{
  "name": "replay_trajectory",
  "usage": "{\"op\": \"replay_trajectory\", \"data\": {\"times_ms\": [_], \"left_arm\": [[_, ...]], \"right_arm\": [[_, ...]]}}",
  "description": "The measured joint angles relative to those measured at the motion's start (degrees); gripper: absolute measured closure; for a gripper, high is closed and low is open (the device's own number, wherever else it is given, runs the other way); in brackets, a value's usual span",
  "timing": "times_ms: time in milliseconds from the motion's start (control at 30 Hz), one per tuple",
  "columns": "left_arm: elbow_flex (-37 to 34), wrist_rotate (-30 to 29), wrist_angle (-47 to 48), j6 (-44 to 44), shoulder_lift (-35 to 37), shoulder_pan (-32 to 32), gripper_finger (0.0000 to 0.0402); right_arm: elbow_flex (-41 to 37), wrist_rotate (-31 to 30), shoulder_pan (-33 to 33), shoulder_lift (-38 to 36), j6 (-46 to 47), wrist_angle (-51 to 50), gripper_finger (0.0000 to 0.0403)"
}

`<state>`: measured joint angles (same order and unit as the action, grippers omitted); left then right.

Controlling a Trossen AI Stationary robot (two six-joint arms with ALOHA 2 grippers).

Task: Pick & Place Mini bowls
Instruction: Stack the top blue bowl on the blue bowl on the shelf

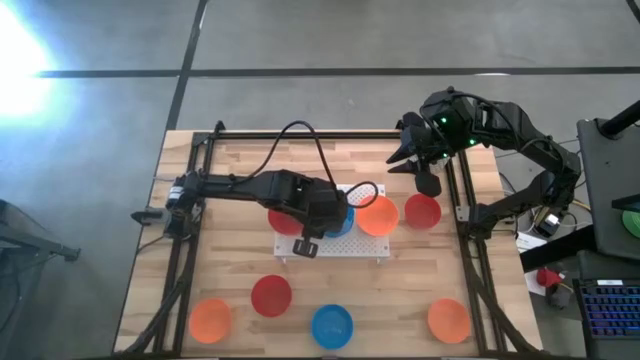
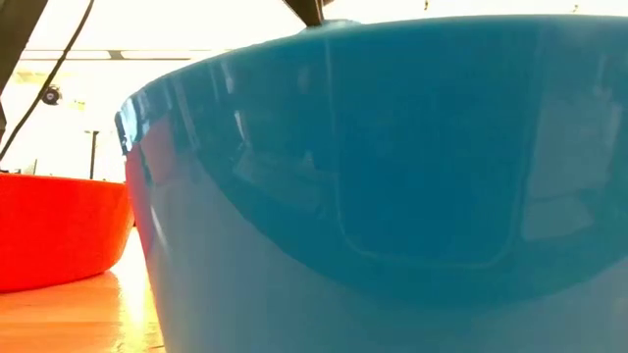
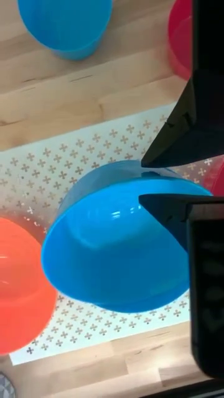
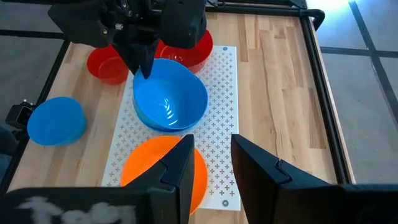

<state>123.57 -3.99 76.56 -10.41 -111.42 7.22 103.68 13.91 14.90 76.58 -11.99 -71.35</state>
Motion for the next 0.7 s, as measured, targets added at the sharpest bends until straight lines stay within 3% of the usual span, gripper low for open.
{"op": "replay_trajectory", "data": {"times_ms": [700], "left_arm": [[2.8,0.0,0.3,2.4,0.2,0.0,0.0331]], "right_arm": [[0.0,0.0,0.0,0.0,1.1,0.0,0.0303]]}}
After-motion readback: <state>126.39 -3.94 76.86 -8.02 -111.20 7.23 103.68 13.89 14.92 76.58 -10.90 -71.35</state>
